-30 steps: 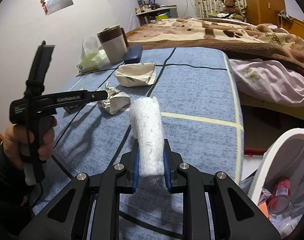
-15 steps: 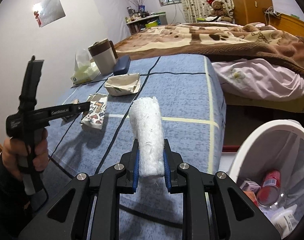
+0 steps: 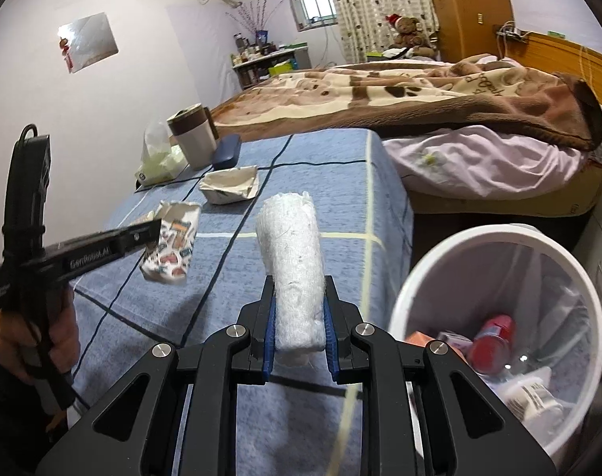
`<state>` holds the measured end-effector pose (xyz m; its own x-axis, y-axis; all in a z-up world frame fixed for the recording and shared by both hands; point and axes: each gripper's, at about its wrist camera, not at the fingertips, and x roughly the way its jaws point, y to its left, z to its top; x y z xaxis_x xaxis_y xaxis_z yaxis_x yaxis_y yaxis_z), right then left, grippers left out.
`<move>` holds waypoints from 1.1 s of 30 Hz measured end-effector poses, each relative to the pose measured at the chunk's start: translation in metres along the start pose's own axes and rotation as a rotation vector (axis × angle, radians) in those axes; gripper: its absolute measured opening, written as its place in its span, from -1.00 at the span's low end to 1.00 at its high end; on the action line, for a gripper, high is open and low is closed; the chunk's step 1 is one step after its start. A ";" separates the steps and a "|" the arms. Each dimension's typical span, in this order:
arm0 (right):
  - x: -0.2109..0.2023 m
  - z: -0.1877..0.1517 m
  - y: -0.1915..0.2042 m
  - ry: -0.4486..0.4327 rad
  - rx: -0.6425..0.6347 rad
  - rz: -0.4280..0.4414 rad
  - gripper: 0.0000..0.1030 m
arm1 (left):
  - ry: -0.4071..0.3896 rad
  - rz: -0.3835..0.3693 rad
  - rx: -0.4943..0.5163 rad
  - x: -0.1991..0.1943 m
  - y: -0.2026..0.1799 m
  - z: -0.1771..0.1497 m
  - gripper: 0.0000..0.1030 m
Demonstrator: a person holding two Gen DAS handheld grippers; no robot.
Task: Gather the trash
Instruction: 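Grasp the white foam roll with the right tool while the left tool grasps a crumpled wrapper, then carry the foam roll and wrapper over the trash bin with both tools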
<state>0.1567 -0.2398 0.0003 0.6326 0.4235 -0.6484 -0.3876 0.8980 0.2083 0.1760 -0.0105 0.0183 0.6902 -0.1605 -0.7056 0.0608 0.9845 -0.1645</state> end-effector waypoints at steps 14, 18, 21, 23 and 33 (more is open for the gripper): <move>-0.029 -0.010 -0.033 -0.049 0.079 -0.074 -0.60 | 0.006 -0.111 0.116 -0.005 -0.078 -0.008 -0.94; -0.037 -0.015 -0.046 -0.057 0.107 -0.098 -0.60 | 0.006 -0.138 0.142 -0.003 -0.097 -0.007 -0.94; -0.043 -0.018 -0.057 -0.063 0.134 -0.125 -0.60 | 0.015 -0.160 0.164 0.001 -0.113 -0.008 -0.94; -0.047 -0.021 -0.064 -0.067 0.150 -0.141 -0.60 | 0.020 -0.176 0.182 0.004 -0.126 -0.008 -0.94; -0.057 -0.033 -0.088 -0.068 0.208 -0.187 -0.60 | 0.043 -0.233 0.243 0.020 -0.172 -0.010 -0.94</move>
<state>0.1324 -0.3473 -0.0056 0.7261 0.2486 -0.6410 -0.1181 0.9636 0.2399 0.1722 -0.1839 0.0259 0.6067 -0.3810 -0.6977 0.3870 0.9082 -0.1595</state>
